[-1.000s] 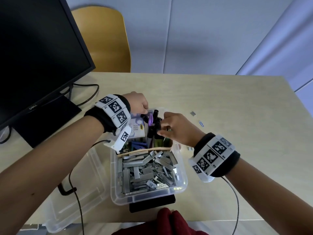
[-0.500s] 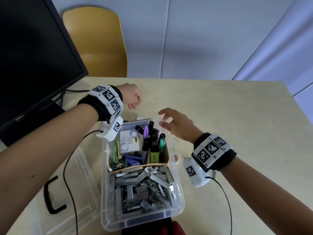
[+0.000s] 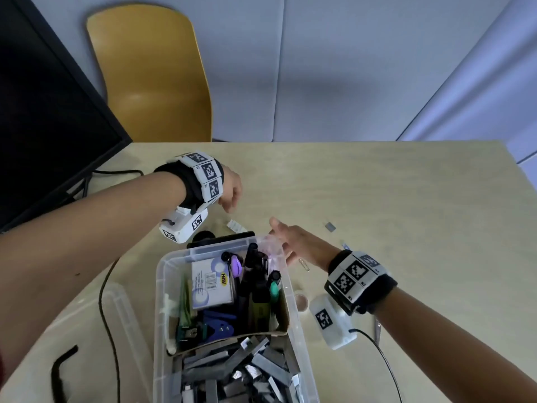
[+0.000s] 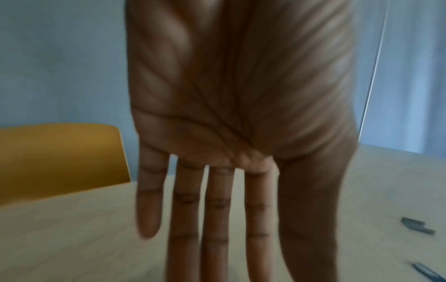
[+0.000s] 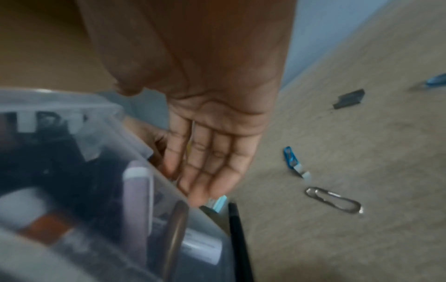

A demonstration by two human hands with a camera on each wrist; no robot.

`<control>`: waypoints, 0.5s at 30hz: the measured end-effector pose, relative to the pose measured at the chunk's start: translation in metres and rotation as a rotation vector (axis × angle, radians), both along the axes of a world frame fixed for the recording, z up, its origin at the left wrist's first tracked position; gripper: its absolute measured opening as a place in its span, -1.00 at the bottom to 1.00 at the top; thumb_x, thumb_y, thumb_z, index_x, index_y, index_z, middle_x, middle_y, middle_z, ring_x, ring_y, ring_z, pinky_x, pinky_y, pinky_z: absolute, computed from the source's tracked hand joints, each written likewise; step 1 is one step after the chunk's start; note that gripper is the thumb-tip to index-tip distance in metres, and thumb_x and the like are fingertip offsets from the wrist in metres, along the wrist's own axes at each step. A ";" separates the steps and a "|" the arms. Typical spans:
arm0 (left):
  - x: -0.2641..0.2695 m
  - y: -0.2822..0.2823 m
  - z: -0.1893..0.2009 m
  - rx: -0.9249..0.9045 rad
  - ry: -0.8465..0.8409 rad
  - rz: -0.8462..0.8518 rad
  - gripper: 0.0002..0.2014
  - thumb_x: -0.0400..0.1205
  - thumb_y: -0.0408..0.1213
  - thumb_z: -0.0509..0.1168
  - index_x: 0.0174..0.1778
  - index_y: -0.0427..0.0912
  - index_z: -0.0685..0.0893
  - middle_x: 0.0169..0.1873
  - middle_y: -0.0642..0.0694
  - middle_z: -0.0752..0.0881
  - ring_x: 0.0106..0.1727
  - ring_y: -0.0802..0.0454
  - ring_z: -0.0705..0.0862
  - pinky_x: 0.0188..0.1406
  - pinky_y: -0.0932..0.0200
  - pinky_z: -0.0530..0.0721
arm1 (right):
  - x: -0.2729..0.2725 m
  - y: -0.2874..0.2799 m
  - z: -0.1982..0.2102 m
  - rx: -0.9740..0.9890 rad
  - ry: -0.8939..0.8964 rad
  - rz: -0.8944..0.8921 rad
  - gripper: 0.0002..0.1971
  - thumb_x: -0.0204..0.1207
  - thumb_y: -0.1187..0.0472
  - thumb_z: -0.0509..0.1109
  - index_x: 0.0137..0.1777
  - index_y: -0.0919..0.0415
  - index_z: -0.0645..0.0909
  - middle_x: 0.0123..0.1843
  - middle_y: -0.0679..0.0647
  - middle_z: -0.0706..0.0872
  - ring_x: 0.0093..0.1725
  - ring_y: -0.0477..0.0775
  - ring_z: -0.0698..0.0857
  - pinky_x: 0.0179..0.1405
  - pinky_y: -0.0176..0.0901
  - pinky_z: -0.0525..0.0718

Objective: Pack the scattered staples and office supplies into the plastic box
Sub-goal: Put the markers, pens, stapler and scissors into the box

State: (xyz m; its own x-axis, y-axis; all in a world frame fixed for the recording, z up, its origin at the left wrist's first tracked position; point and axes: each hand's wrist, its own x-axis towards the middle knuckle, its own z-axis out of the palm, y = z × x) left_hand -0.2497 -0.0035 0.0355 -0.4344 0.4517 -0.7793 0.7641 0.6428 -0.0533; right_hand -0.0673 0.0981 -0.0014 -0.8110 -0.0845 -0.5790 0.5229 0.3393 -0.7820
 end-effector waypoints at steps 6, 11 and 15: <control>-0.004 -0.031 -0.027 -0.224 -0.161 0.050 -0.80 0.55 -0.15 0.41 -0.08 -0.14 0.54 -0.29 -0.03 0.61 -0.41 0.13 0.55 -0.49 0.36 0.54 | -0.032 0.002 -0.017 0.413 0.153 0.256 -0.76 0.60 0.21 0.21 0.20 0.19 0.60 0.13 0.12 0.68 0.13 0.14 0.65 0.01 -0.21 0.52; 0.002 -0.050 -0.050 -0.269 -0.119 0.024 -0.80 0.60 -0.15 0.34 0.05 -0.16 0.60 -0.22 -0.02 0.61 -0.31 0.05 0.54 -0.51 0.34 0.45 | -0.056 -0.007 -0.027 0.709 0.259 0.766 -0.40 0.55 0.42 0.21 0.52 -0.12 0.30 0.45 0.11 0.31 0.30 0.22 0.46 0.16 0.04 0.57; -0.004 -0.058 -0.069 -0.169 -0.140 0.116 -0.72 0.50 -0.26 0.41 -0.36 -0.15 0.39 -0.66 0.04 0.56 -0.60 0.06 0.40 -0.52 0.28 0.35 | -0.060 -0.016 -0.039 0.741 0.277 0.862 -0.57 0.58 0.24 0.26 0.44 -0.03 0.41 0.40 0.04 0.31 0.30 0.14 0.35 0.01 -0.01 0.61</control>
State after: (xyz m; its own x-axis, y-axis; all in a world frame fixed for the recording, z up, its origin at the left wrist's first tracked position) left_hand -0.2537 -0.0616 -0.0337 -0.3581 0.2631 -0.8959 0.6936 0.7173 -0.0666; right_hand -0.1271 0.0822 -0.0407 -0.7562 -0.3840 -0.5298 -0.2601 0.9194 -0.2951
